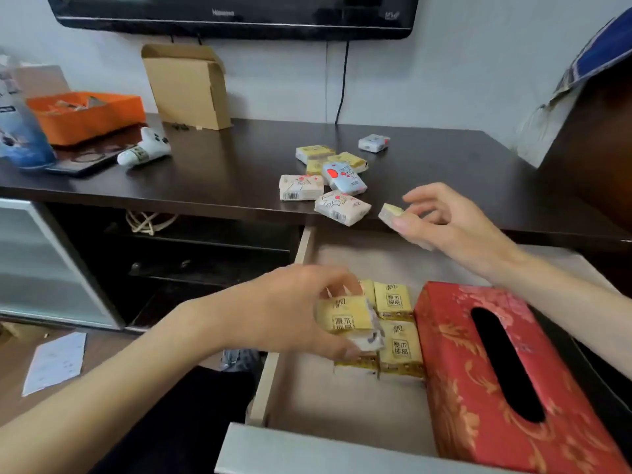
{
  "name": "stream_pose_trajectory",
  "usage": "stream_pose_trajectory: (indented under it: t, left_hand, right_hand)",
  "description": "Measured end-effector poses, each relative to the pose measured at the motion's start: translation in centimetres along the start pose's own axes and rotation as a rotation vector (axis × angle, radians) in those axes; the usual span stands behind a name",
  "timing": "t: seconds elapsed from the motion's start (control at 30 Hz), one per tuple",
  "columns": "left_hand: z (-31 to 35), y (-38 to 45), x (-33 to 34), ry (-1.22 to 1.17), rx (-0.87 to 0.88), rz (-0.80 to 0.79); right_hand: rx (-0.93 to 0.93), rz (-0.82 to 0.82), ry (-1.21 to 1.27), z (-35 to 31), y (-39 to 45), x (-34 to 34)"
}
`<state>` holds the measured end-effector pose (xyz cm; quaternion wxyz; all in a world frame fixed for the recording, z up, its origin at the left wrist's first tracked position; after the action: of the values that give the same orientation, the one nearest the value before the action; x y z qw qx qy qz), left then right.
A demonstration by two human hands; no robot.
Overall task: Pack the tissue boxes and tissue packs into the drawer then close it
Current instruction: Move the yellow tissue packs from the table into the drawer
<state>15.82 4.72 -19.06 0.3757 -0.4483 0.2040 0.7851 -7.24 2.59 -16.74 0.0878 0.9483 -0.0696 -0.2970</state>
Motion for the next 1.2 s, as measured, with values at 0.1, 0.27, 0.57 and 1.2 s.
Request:
stream_pose_trajectory:
  t: [0.1, 0.27, 0.57, 1.2]
  left_hand:
    - [1.1, -0.8, 3.5, 0.061, 0.047, -0.127]
    - [1.5, -1.1, 6.2, 0.162, 0.132, -0.224]
    - [0.5, -1.7, 8.5, 0.38, 0.281, -0.256]
    - [-0.9, 3.7, 2.6, 0.292, 0.194, 0.007]
  right_hand:
    - [0.002, -0.188, -0.247, -0.7, -5.6, 1.6]
    - [-0.089, -0.442, -0.66, -1.1, -11.8, 3.9]
    - [-0.189, -0.566, -0.883, 0.9, -14.1, 6.2]
    - [-0.082, -0.46, -0.916, 0.8, -5.0, 5.0]
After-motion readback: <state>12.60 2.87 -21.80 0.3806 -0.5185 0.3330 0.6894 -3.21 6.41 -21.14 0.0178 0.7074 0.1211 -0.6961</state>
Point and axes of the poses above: each hand's wrist, its own y-axis towards the middle knuckle, its own x-axis out of the palm, z = x × y, the point moved 6 cm from there along y, towards the middle knuckle, and after that the axes turned 2 degrees about x, right-handed, at the moved point
